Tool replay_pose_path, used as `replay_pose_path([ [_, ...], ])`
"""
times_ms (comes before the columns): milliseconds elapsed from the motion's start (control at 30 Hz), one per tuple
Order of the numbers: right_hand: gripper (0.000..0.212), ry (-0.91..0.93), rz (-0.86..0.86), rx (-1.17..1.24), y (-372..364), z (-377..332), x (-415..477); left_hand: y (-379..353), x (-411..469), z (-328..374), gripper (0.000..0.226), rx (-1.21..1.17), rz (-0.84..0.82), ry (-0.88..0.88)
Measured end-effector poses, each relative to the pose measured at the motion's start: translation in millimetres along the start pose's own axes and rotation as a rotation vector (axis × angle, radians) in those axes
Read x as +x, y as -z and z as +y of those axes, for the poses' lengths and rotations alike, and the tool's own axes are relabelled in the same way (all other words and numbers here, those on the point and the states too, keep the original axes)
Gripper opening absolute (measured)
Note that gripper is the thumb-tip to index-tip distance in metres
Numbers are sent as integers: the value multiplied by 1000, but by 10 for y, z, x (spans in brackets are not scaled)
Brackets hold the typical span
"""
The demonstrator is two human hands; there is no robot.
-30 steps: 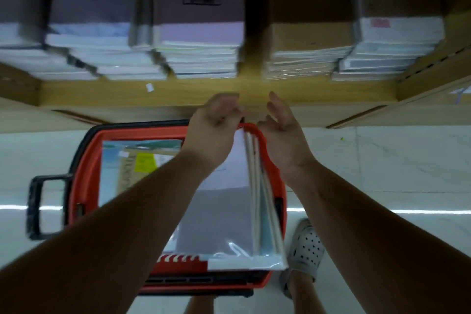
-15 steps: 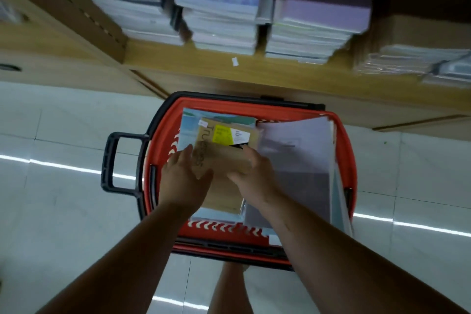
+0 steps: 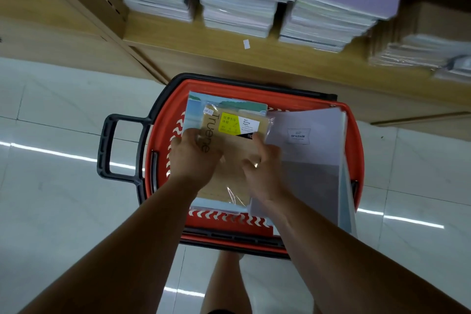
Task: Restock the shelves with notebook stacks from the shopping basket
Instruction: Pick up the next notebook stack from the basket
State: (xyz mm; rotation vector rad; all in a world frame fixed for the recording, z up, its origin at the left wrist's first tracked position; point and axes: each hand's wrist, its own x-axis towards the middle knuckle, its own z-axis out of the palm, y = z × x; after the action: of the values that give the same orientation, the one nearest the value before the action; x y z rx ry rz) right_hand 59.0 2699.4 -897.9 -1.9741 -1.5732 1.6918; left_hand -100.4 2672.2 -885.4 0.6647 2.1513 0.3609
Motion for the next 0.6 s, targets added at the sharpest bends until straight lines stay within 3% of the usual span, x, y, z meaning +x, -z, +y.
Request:
replay_pose_path([
  [200,65,125,30,56,63,81,-29,41,16,-16,50,-127,-11,-41],
  [433,64,85,-10,237,240,-5,33,96,-72,276,50,-232,-82,-86],
  [600,84,210,125,370,710,-119,-41,144,-229,800,62,-340,-213,-184],
])
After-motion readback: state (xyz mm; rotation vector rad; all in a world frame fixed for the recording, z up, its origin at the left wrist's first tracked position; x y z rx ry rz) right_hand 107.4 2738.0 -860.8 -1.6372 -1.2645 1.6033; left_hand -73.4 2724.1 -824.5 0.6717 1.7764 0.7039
